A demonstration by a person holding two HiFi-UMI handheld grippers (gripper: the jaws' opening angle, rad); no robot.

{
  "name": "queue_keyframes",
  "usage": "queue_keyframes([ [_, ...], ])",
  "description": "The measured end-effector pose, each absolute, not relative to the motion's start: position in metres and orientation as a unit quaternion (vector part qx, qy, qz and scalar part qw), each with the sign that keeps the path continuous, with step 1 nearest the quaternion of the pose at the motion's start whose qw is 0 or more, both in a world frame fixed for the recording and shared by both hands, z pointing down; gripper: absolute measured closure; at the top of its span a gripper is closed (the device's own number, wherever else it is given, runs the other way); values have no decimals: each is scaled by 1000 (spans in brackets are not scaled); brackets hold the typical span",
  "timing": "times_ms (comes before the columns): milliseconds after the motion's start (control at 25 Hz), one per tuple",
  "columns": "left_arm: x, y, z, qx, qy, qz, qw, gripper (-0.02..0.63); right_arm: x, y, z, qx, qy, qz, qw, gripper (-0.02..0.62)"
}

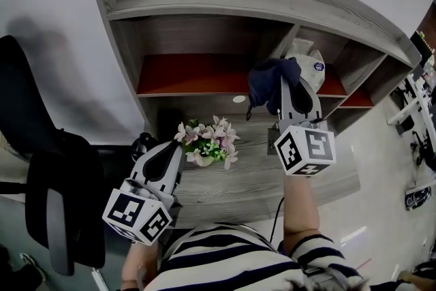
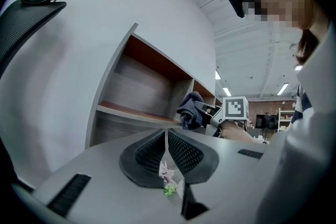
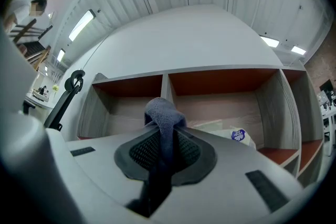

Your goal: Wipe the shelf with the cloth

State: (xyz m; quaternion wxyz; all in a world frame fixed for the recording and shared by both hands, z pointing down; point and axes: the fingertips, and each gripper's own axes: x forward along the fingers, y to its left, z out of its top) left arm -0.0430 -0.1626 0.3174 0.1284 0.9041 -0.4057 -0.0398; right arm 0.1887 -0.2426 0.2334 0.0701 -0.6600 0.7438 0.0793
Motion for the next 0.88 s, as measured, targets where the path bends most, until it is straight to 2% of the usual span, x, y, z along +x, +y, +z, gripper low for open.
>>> queue_keyframes([
  [560, -50, -163, 316, 900, -415, -42, 126, 575, 191, -241, 251, -664, 742, 58, 69, 538],
  [880, -67, -160, 317, 887, -442, -46, 124, 575, 135, -217, 211, -588, 797, 88, 109, 538],
])
